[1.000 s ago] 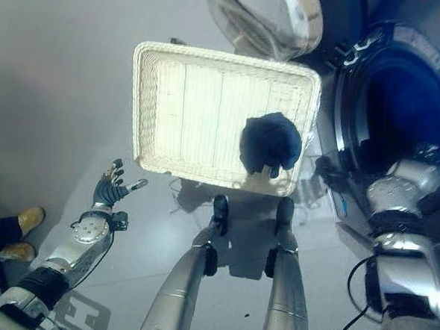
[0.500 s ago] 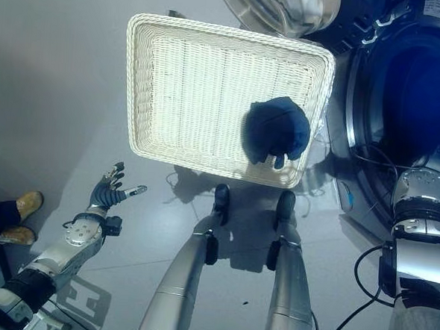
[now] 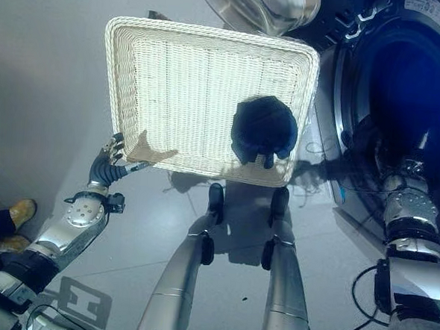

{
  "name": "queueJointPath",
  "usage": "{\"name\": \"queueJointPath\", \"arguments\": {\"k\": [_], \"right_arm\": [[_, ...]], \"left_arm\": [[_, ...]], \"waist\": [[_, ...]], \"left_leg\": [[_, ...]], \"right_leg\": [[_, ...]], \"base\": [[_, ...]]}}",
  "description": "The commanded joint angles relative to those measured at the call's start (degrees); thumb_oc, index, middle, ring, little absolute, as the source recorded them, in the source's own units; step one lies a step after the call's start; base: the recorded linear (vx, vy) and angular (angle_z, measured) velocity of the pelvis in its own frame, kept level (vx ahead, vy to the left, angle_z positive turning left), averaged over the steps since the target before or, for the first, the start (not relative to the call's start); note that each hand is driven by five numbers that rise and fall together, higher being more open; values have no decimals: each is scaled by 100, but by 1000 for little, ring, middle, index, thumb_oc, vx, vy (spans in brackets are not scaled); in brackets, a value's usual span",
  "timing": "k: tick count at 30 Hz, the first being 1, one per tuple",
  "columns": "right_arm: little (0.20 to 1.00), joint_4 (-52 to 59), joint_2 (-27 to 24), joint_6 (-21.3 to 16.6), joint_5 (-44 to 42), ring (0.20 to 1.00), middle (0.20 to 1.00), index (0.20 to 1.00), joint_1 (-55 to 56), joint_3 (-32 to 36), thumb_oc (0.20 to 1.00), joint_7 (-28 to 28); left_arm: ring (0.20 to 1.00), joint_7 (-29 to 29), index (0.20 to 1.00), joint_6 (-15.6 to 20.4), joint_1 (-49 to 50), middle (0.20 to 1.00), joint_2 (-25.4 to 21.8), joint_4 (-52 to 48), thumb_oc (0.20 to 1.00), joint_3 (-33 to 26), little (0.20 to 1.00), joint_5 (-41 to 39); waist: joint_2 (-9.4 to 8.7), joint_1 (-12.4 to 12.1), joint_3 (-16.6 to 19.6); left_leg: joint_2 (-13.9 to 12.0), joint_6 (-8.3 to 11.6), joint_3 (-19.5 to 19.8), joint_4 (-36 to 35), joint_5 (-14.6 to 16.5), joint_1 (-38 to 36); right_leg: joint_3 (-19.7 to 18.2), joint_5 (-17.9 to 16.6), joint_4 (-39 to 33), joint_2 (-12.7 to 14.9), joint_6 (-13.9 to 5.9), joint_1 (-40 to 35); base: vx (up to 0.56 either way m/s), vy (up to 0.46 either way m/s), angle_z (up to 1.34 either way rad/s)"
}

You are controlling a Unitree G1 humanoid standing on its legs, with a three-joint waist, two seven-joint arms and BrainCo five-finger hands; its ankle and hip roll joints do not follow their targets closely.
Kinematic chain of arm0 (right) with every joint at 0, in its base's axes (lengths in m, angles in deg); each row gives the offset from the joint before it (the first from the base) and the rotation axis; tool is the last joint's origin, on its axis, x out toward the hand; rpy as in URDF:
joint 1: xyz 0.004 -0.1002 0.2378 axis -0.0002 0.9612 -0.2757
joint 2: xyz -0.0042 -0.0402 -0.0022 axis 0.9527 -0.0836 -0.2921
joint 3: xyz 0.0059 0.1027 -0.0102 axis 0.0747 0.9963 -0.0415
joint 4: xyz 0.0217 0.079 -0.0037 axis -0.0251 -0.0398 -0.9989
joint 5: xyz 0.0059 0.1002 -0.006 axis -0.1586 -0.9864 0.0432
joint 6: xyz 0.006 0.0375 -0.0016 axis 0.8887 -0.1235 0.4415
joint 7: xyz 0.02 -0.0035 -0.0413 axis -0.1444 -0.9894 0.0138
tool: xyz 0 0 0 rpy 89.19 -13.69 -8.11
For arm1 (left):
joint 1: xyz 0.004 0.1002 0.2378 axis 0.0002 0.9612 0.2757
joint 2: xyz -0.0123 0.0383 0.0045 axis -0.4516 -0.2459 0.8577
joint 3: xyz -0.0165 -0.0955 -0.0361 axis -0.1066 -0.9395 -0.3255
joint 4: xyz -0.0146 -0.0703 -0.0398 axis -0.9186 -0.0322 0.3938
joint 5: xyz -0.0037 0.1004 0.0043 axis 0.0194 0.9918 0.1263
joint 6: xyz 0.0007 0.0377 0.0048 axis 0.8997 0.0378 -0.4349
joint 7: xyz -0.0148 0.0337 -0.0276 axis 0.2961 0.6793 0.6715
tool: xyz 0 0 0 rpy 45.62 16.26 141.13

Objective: Put the clothes into the washing machine.

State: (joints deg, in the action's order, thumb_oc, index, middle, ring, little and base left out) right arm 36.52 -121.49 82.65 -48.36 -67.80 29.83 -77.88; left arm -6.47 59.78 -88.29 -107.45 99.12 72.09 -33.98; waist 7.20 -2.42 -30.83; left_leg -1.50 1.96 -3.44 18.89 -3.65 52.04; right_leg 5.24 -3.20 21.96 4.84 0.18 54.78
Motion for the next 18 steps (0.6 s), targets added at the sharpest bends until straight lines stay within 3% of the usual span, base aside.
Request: {"name": "queueJointPath", "arguments": {"k": [1,6,11,12,18], "right_arm": [[1000,843,211,-559,-193,1000,1000,1000,577,135,1000,908],[1000,2649,1311,-1152,-193,1000,1000,1000,1226,82,1000,1222],[1000,2992,1582,-1229,-193,1000,1000,1000,1423,-26,1000,1238],[1000,3385,1934,-1168,-193,1000,1000,1000,1882,-382,1000,1287],[1000,3721,2344,-1120,-193,1000,1000,1000,2520,-1004,1000,1542]], "left_arm": [[1000,55,1000,244,454,1000,424,158,1000,-213,1000,-400],[1000,-64,1000,495,1009,1000,1128,498,1000,-452,1000,-713],[1000,-73,1000,545,1139,1000,1374,611,1000,-506,1000,-803],[1000,-147,1000,650,1412,1000,1757,810,1000,-625,1000,-963],[1000,-203,1000,841,1635,1000,2115,1196,1000,-745,1000,-990]], "waist": [[416,174,104],[476,296,104],[491,326,104],[516,382,104],[455,473,104]], "left_leg": [[350,70,-207,-733,-76,-455],[395,74,-318,-961,-123,-696],[415,75,-340,-1002,-131,-770],[442,73,-408,-1104,-170,-926],[448,57,-520,-1273,-244,-1094]], "right_leg": [[310,733,342,-410,-187,-265],[187,677,83,-456,-240,-444],[150,659,6,-433,-246,-517],[115,589,-180,-383,-257,-688],[78,462,-415,-361,-274,-883]], "base": [[-45,142,-9],[-58,143,-7],[-36,91,0],[-105,265,0],[-58,150,2]]}}
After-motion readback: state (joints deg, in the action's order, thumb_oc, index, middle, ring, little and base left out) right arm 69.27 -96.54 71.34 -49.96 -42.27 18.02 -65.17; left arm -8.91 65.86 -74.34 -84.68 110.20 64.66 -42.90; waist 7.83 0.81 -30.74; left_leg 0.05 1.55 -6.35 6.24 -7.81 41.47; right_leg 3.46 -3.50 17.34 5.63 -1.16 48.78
